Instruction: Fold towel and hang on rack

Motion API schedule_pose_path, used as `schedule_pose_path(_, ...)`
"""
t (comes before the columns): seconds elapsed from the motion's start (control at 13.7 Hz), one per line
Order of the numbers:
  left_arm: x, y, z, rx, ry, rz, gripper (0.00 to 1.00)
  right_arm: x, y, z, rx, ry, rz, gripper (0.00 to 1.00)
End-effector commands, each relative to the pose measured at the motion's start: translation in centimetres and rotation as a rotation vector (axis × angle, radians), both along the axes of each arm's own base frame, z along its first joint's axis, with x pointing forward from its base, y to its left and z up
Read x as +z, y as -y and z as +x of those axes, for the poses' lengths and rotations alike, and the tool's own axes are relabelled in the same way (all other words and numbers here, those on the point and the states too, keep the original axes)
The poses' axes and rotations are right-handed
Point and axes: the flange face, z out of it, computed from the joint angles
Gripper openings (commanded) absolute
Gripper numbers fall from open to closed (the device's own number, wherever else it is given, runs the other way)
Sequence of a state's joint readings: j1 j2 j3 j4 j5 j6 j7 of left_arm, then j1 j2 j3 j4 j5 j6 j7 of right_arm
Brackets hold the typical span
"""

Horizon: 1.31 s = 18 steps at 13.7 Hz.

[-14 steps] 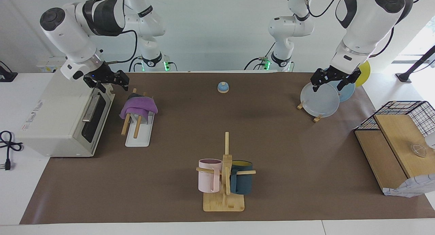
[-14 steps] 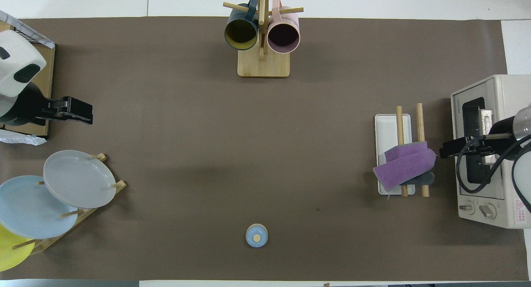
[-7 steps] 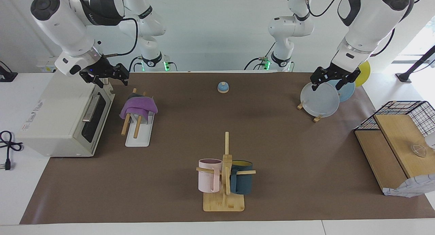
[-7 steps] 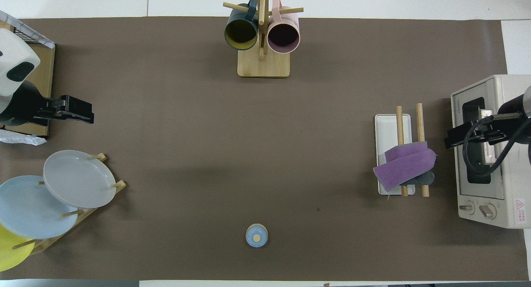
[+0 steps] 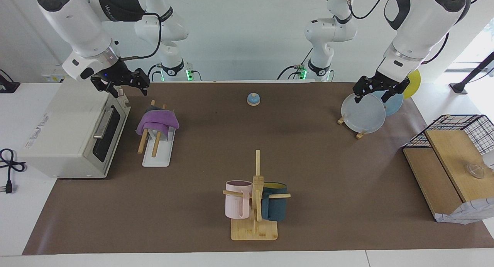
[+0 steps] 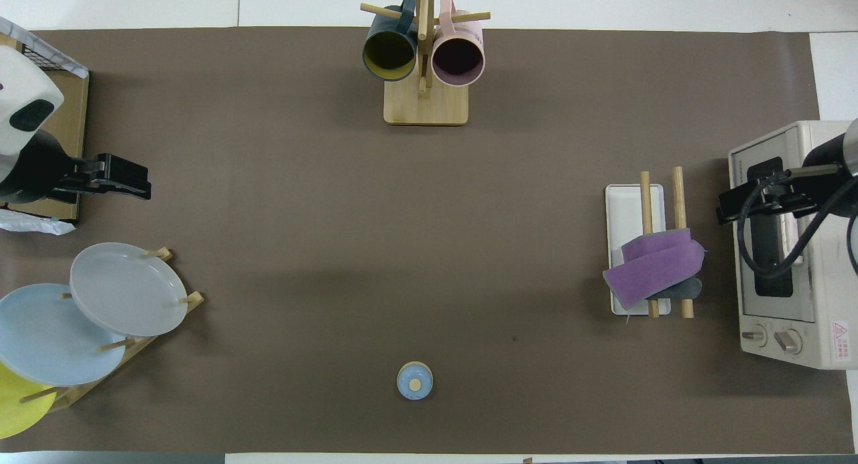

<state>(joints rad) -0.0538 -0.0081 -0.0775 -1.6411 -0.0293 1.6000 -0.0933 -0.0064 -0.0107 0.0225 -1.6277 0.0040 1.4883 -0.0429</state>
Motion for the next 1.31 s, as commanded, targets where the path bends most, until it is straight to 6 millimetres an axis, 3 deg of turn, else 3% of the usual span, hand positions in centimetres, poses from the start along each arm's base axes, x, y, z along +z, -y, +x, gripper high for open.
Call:
schedule_pose_path(0.0,0.57,-0.12,-0.28,-0.001,0.015,-0.012,1.00,0.25,-0.12,0.60,-0.014,-0.010,-0.025,1.00)
schedule_pose_path(1.24,0.52,-0.21,-0.34,0.003,0.009,-0.011,1.00,0.95,0.54,1.11,-0.097,0.041,-0.016,1.00)
